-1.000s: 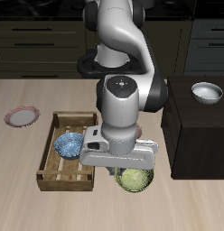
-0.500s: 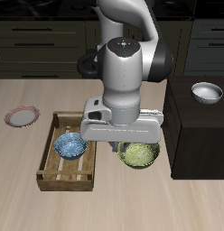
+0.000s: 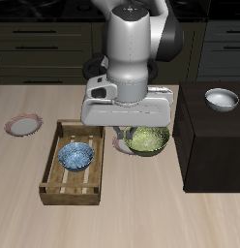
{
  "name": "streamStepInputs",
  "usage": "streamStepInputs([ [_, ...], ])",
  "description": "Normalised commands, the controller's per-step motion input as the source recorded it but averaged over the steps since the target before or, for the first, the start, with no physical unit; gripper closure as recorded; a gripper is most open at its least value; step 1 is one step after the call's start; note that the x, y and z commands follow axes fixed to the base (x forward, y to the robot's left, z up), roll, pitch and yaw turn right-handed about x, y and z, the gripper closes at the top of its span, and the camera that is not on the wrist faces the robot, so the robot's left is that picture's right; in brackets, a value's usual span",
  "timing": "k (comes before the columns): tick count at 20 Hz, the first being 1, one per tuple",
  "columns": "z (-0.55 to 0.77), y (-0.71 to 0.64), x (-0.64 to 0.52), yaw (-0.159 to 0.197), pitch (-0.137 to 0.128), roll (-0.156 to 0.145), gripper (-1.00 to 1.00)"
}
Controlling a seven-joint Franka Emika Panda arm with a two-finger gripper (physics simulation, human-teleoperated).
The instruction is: Stack the green bowl on the blue bowl
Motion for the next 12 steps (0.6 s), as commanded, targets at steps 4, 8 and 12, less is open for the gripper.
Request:
streamStepInputs([
  [4,0.39,-0.16,-0.36,-0.010,-0.075,-0.033,1.00],
  [8,0.31,-0.16,-0.41,-0.011,-0.063,-0.018,1.00],
  [12,0.15,-0.18,-0.37,-0.006,-0.033,-0.013,1.00],
])
